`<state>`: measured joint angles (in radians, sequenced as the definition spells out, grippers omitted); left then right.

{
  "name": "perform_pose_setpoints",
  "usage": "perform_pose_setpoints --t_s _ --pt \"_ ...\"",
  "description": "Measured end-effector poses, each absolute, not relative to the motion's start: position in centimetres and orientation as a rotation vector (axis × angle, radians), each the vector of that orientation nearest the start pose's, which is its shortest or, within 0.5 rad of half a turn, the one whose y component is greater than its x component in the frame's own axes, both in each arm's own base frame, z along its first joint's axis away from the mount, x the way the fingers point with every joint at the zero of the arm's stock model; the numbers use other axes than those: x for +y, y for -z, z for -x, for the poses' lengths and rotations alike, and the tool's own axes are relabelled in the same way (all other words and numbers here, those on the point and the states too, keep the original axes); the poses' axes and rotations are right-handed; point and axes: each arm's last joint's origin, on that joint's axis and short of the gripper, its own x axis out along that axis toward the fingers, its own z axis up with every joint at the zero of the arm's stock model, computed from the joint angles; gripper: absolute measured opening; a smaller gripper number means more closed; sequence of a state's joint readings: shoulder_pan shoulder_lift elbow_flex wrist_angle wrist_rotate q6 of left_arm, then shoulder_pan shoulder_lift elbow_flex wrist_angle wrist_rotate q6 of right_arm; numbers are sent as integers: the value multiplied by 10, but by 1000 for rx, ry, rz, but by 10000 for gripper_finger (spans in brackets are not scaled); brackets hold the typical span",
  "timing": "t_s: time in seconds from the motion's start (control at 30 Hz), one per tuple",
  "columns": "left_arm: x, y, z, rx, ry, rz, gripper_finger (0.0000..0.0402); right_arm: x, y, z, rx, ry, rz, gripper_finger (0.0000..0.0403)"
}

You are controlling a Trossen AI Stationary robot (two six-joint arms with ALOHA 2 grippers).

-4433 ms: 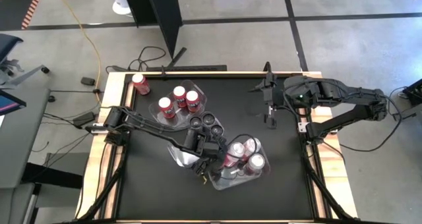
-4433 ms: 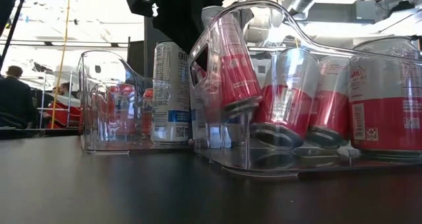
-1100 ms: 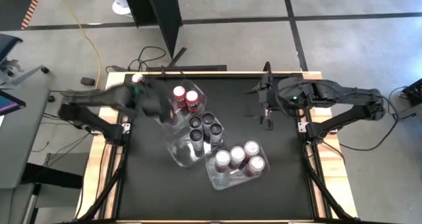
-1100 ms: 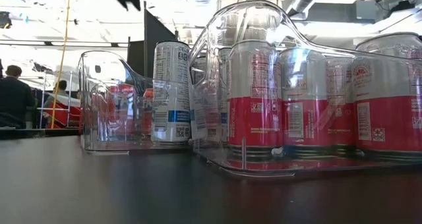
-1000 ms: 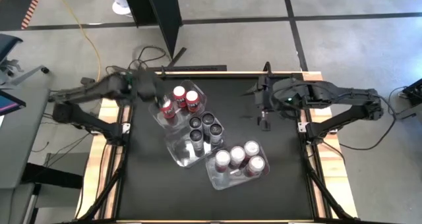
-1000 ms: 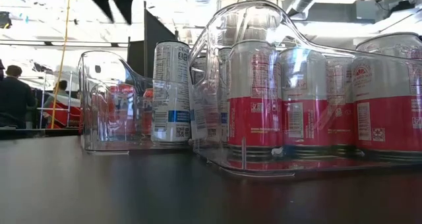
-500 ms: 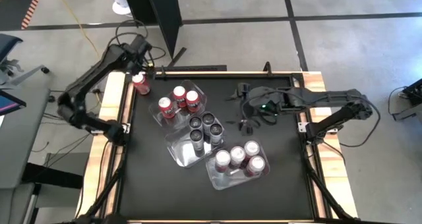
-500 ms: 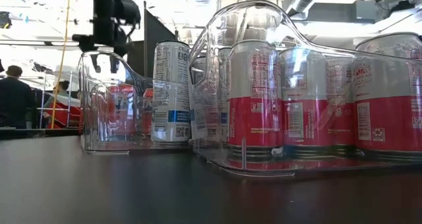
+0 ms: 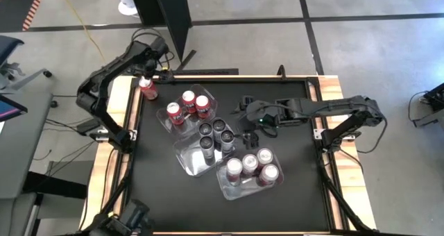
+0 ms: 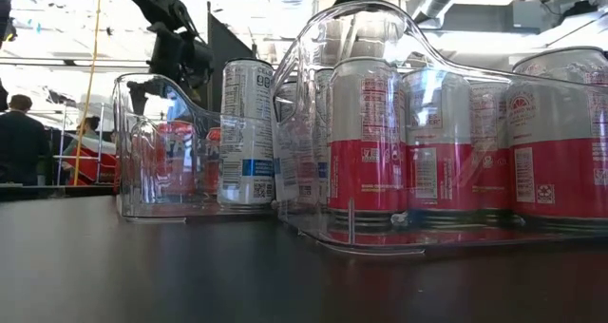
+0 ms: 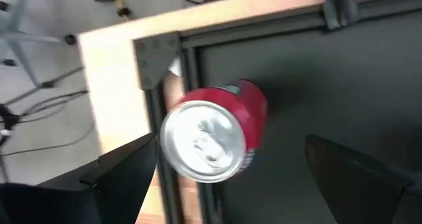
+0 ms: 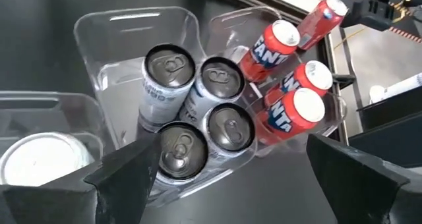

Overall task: Sort soda cans
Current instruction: Put the orange soda can in the top left transparent bin

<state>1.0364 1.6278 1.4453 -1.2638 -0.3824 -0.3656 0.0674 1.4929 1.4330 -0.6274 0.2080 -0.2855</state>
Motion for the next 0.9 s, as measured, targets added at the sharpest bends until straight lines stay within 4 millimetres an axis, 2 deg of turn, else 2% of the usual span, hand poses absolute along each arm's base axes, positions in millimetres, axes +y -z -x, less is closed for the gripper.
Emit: perform_pose_setpoints --t_s 0.23,0.73,0.9 --pt "269 -278 -141 1280 -1414 797 376 25 -351 -320 695 13 364 397" --pt "270 -278 -140 1263 -1439 803 376 48 -350 -317 692 -55 384 397" --pt "275 -269 -142 1296 -1477 801 376 52 -350 -316 689 -65 385 397"
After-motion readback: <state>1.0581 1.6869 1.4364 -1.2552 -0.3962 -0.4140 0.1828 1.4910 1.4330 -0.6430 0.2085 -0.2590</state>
